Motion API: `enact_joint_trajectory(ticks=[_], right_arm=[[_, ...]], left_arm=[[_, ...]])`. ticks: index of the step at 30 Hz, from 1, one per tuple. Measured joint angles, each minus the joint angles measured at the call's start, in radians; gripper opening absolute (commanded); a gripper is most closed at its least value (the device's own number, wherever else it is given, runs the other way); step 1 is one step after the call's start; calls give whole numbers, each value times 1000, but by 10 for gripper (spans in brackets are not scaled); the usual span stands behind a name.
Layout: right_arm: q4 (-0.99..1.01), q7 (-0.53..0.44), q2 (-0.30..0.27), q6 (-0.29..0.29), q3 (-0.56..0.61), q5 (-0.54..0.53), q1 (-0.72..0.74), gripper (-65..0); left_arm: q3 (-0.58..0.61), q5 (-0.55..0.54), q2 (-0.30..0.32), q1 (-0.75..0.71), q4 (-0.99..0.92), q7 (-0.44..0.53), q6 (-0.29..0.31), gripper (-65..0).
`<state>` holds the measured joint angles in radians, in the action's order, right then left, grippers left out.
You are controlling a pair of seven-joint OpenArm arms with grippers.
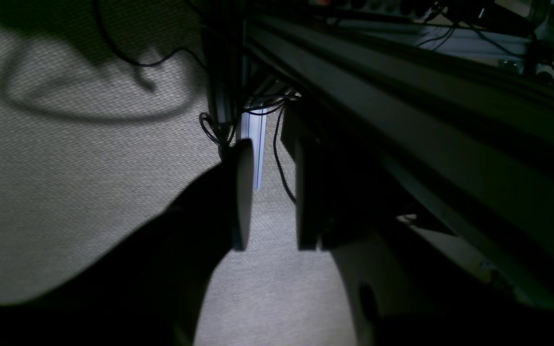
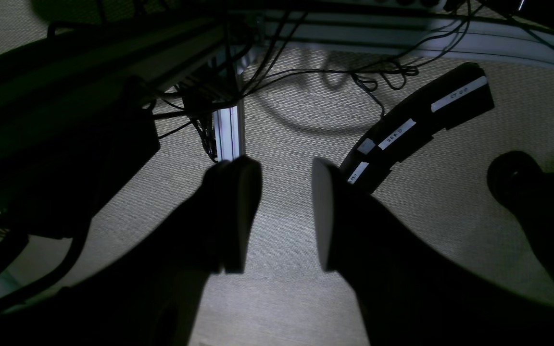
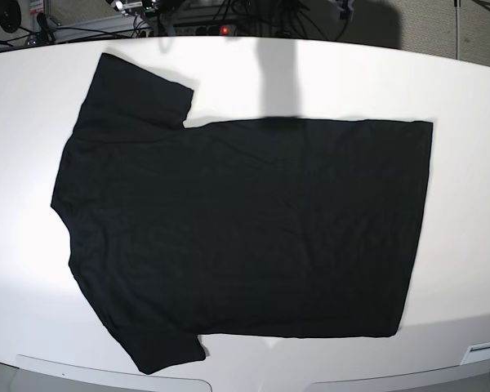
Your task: Fold the T-shirt properly
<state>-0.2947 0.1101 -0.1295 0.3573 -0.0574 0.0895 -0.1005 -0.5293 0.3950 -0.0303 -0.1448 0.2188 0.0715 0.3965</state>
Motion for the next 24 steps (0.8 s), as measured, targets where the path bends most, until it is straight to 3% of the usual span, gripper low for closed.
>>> enact_joint_trajectory(ticks=[5, 9, 13, 18, 21, 24], right_arm=[[-19, -2, -24, 0, 0, -7, -21, -423], [-87, 0, -42, 5, 0, -14, -74, -423], [-198, -1, -65, 65, 0, -14, -156, -423], [-396, 16, -79, 225, 1, -54, -283, -423], [-525, 56, -102, 262, 1, -132, -367, -423], [-653, 99, -134, 270, 1, -178, -457, -423]], left_arm=[[0, 36, 0, -8, 11, 3, 4, -495], [0, 52, -6, -60, 90, 5, 65, -495], [0, 32, -10, -144, 212, 5, 140, -495], [0, -45, -19, -292, 439, 0, 240, -495], [2, -79, -26, -387, 592, -6, 285, -495], [2, -125, -41, -488, 745, -7, 289, -495]])
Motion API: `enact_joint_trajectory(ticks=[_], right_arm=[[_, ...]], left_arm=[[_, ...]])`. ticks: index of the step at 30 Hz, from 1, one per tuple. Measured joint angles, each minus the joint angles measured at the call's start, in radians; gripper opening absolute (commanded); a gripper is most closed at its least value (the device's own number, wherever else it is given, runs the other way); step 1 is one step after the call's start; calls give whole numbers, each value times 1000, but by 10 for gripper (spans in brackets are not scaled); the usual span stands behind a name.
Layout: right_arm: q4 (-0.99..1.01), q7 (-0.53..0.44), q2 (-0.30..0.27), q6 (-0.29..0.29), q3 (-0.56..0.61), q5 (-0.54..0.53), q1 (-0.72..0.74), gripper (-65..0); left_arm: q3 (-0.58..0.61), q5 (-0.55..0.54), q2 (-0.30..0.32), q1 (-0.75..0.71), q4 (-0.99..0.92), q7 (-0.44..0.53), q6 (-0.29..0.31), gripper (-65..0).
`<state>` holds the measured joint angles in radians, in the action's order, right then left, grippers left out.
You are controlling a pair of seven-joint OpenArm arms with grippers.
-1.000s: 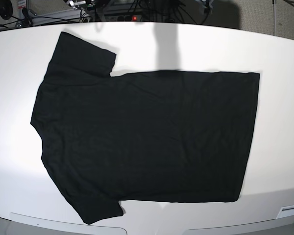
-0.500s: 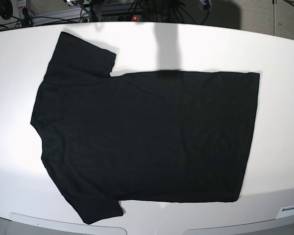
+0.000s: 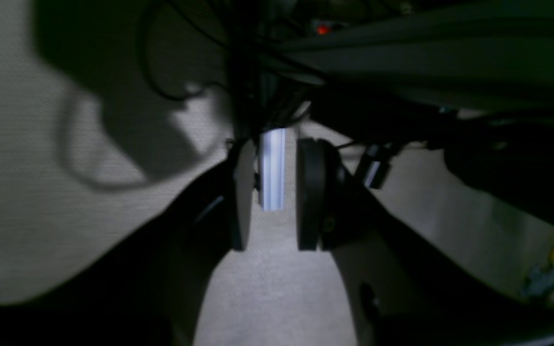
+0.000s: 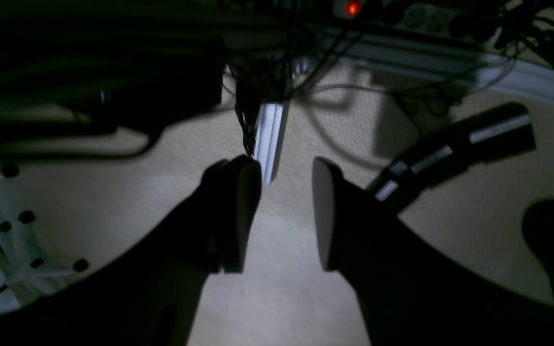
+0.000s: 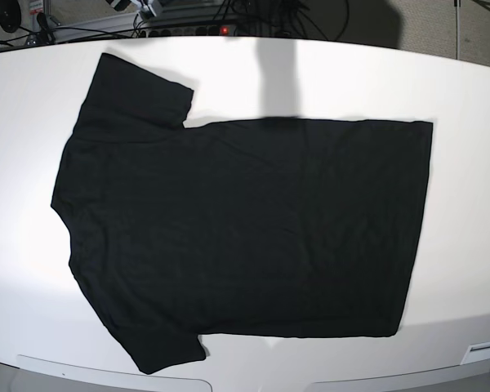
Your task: Fold the T-shirt properly
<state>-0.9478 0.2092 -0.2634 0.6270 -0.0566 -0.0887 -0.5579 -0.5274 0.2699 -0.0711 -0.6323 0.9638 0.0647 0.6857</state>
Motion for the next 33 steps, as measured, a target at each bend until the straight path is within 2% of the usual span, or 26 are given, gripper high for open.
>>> enact_joint_trajectory(ticks=[5, 10, 13, 15, 18, 20, 25, 29, 31, 33], right_arm=[[-222, 39, -40, 3, 0, -18, -154, -423], [-447, 110, -64, -13, 0, -56, -304, -423], [-573, 132, -94, -14, 0, -92, -399, -423], [-657, 148, -120, -42, 0, -96, -452, -423], [-782, 165, -155, -121, -10, -95, -518, -423], [-860, 181, -173, -134, -35, -96, -554, -423], [-1020, 217, -180, -134, -149, -89, -590, -423], [-1122, 216, -180, -133, -229, -80, -588, -423], [-1161, 215, -180, -133, -256, -44, -583, -423], [-1186, 218, -180, -133, -264, 5, -564, -423]], left_arm=[[3, -87, -34, -159, 255, -66, 2, -495], [3, -114, -79, -275, 520, -111, 3, -495], [16, -167, -80, -340, 657, -147, 9, -495], [16, -192, -78, -370, 740, -185, 3, -495], [16, -202, -77, -393, 851, -212, 5, -495], [17, -204, -79, -396, 911, -232, 6, -495], [17, -191, -78, -395, 1022, -237, 5, -489], [17, -62, -77, -350, 1074, -247, 15, -440], [17, -19, -72, -298, 1080, -245, 18, -418], [25, 24, -42, -249, 1080, -241, 21, -417]])
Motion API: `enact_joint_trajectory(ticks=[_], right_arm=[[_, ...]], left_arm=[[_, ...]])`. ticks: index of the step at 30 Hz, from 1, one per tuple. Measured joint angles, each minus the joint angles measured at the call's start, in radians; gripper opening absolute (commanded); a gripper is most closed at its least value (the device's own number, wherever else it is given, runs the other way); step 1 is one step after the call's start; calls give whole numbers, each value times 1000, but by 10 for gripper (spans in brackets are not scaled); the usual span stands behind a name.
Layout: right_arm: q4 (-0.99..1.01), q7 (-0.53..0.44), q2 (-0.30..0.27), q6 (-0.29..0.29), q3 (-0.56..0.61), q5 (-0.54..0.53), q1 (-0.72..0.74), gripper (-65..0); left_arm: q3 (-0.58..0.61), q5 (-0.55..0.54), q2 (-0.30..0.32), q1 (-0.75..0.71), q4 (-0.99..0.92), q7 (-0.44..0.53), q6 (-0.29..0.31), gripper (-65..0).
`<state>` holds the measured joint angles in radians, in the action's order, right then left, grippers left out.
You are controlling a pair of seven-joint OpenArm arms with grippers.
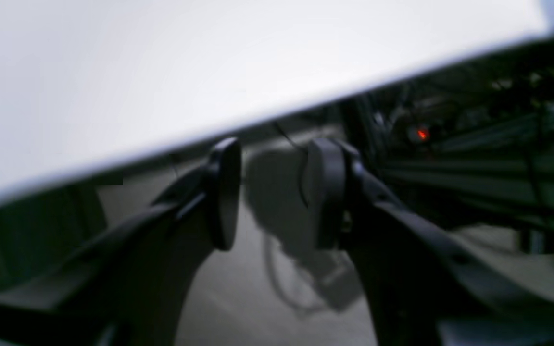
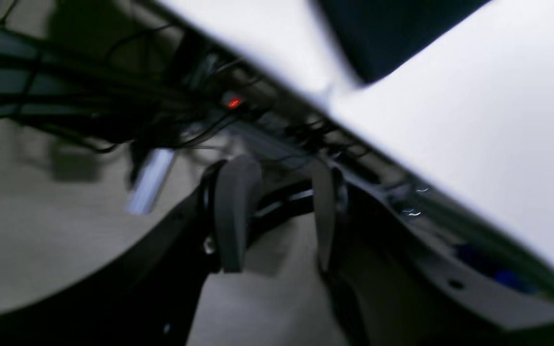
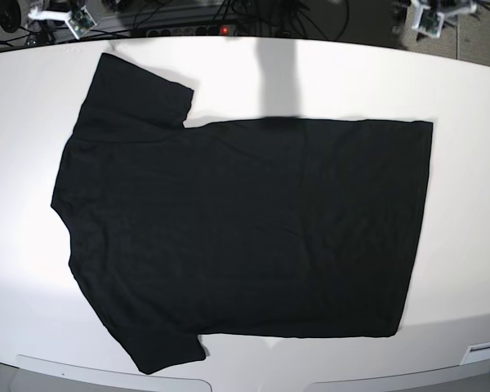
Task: Fold the T-shirt properly
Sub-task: 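Lower both grippers and pinch the shirt's shoulder corners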
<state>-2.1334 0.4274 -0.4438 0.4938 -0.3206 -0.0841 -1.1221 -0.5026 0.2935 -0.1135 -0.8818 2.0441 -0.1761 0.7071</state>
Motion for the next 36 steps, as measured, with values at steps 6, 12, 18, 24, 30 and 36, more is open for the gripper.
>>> enact_joint_trajectory(ticks=[6, 12, 18, 24, 30, 36], right_arm=[[-4, 1, 0, 42, 0, 115, 112, -423], [-4, 9, 3, 61, 0, 111, 173, -423], [-4, 20, 2, 61, 0, 111, 174, -423], [-4, 60, 5, 61, 0, 109, 174, -423], [-4, 80, 6, 24, 0, 108, 174, -423], [-4, 84, 6, -32, 0, 108, 174, -423]], left_arm=[[102, 109, 168, 93, 0, 22, 1, -418], [238, 372, 397, 167, 0, 148, 1, -418], [342, 430, 472, 246, -68, 158, 5, -417], [405, 449, 517, 401, -239, 158, 3, -417], [478, 446, 601, 497, -369, 177, -4, -417], [537, 423, 618, 589, -500, 201, -23, -417]])
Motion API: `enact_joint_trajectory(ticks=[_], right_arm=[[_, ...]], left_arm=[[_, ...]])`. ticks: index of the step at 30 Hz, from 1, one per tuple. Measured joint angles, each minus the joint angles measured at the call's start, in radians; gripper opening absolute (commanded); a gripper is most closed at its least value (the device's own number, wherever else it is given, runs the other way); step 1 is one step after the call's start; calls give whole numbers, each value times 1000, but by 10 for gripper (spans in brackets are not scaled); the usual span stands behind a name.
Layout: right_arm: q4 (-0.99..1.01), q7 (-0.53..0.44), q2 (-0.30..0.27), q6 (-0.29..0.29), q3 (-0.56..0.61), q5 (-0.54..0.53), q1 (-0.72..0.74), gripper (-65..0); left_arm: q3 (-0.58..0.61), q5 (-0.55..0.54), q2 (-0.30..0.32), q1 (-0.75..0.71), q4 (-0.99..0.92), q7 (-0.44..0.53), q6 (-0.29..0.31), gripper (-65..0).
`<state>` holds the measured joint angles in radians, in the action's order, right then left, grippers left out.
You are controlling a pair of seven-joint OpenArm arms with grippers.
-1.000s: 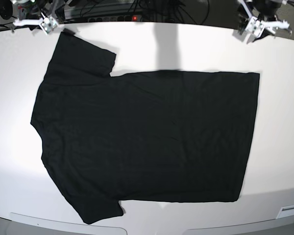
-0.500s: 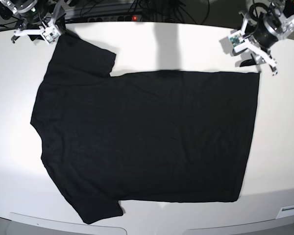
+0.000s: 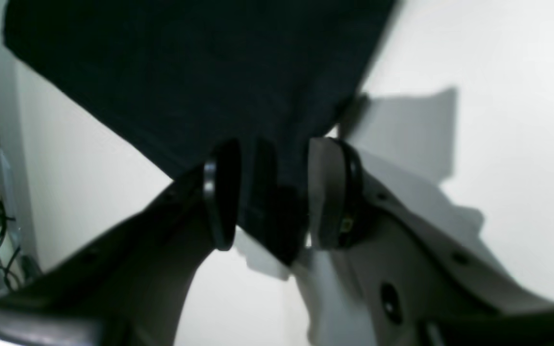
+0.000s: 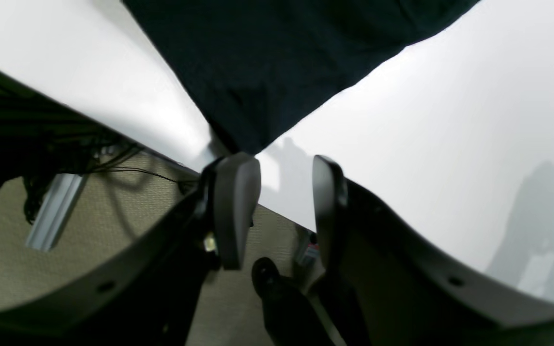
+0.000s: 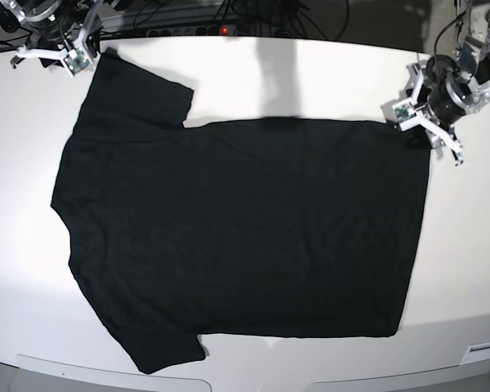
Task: Fold the T-shirt properly
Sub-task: 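Lower both grippers and pinch the shirt's shoulder corners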
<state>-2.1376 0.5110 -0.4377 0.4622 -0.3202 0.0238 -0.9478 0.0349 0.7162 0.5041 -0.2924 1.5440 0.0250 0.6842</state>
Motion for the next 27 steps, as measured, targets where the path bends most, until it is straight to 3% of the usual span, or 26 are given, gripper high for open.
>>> enact_joint_trajectory(ticks=[11, 13, 16, 18, 23, 27], right_arm=[[0, 0, 0, -3, 0, 0, 0, -423], [0, 0, 0, -3, 0, 0, 0, -423], [0, 0, 0, -3, 0, 0, 0, -423], [0, -3, 0, -2, 0, 0, 0, -423], [0, -16, -9, 108, 0, 81, 41, -422], [0, -66, -82, 146, 0, 80, 61, -422]], left_arm=[[6, -30, 3, 55, -98, 45, -23, -431], [5, -35, 3, 60, -118, 52, -26, -488], [6, -35, -3, 47, -129, 52, -34, -650], [5, -34, -8, 31, -129, 51, -55, -650], [-1, -71, -3, -9, -126, 63, -78, -650], [-4, -201, 3, -38, -124, 52, -82, -650]])
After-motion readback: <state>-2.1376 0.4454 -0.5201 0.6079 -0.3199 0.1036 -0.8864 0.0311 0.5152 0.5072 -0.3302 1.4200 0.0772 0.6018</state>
